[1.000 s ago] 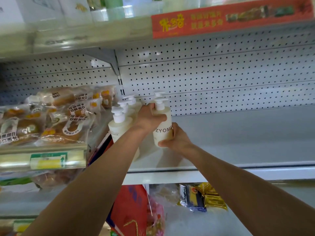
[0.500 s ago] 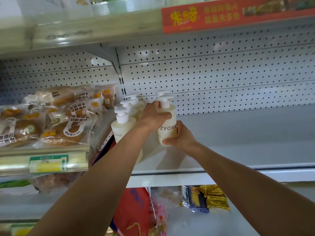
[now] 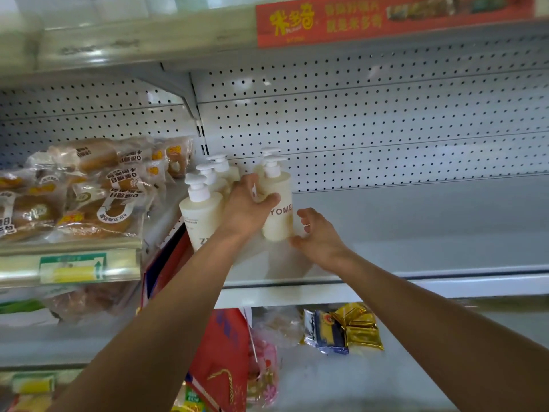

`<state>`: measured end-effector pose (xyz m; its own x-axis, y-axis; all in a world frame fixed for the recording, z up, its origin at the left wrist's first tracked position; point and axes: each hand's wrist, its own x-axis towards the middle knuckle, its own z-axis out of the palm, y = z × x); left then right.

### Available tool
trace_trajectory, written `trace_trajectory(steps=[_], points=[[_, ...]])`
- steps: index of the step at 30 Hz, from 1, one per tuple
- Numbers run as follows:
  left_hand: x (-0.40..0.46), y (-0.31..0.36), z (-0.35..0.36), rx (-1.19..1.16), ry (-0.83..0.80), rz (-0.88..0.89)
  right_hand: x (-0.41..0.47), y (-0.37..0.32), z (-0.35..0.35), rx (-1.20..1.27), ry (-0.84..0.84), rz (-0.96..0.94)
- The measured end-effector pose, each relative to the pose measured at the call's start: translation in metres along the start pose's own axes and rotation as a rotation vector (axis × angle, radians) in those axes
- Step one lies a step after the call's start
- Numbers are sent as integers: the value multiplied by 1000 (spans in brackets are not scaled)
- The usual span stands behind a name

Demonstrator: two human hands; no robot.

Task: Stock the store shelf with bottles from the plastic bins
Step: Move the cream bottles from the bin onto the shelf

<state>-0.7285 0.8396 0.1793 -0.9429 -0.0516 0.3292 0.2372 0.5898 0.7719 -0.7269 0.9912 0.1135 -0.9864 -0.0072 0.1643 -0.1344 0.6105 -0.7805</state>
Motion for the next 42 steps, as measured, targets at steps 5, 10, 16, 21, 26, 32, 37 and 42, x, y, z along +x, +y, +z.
trace_trajectory(steps=[5,10,16,21,26,32,37,42], points=[[-59,2,14,68,-11,65,-48,15,-34,-207,27,-167],[-116,16,41,237,-22,143,-99,36,-69,-484,72,-283],[-184,22,92,275,-128,127,-165,79,-105,-515,102,-294],[-246,11,147,201,-297,18,-219,132,-112,-424,113,-236],[-298,-18,205,123,-430,-199,-258,204,-89,-332,23,-42],[-335,-67,281,25,-574,-436,-289,307,-50,-261,-171,300],[-362,-120,345,-15,-738,-617,-316,387,-7,-320,-346,540],[-365,-159,405,-6,-810,-678,-331,433,28,-397,-483,707]])
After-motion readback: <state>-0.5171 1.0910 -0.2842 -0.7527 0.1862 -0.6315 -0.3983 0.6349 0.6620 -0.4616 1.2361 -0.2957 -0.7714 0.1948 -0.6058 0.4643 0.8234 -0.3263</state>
